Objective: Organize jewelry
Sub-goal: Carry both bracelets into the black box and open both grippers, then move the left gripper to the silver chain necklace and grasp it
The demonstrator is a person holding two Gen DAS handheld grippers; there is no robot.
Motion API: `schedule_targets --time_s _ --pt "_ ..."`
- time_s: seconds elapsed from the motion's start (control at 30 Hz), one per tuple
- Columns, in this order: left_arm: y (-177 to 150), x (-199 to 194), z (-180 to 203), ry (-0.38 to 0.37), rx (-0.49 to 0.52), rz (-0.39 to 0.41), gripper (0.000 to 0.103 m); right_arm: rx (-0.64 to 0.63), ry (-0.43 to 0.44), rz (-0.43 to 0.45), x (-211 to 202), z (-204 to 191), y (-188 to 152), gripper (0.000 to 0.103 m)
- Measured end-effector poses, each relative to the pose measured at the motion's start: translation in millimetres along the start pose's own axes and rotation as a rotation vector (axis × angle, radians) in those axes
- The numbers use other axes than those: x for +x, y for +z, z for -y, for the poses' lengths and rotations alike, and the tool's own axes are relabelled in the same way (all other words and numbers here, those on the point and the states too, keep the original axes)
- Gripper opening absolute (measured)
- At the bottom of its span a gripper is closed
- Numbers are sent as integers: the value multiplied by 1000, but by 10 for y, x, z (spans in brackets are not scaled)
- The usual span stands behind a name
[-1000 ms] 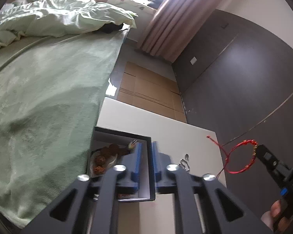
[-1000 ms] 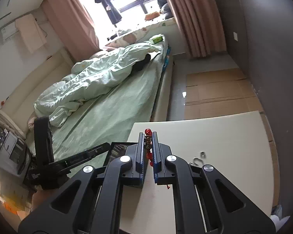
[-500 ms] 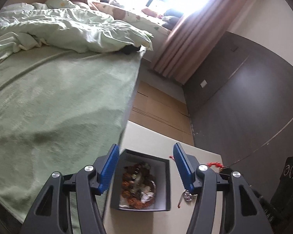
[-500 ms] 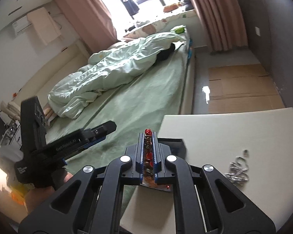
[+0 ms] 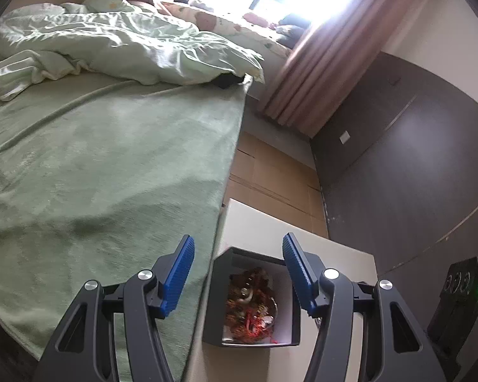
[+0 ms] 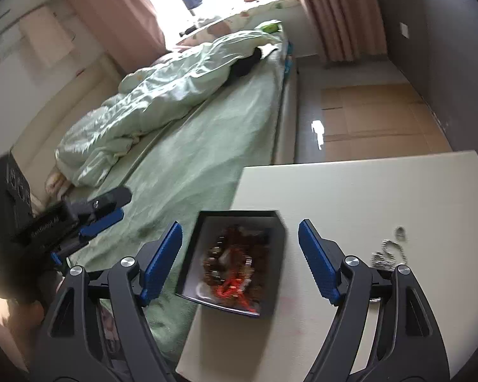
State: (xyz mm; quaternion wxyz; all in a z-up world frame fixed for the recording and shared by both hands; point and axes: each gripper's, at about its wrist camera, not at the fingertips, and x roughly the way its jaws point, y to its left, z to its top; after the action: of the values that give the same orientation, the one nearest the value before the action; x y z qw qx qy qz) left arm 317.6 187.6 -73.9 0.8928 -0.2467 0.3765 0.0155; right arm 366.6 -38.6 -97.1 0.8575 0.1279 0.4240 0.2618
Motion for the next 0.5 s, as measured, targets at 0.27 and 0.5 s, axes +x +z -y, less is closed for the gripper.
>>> schedule_targets --time_s 0.27,0.5 --pt "-140 126 421 -24 111 -26 56 53 -76 -13 -275 541 15 76" --pt "-324 300 755 -57 183 -76 54 85 -140 -40 -450 932 -51 76"
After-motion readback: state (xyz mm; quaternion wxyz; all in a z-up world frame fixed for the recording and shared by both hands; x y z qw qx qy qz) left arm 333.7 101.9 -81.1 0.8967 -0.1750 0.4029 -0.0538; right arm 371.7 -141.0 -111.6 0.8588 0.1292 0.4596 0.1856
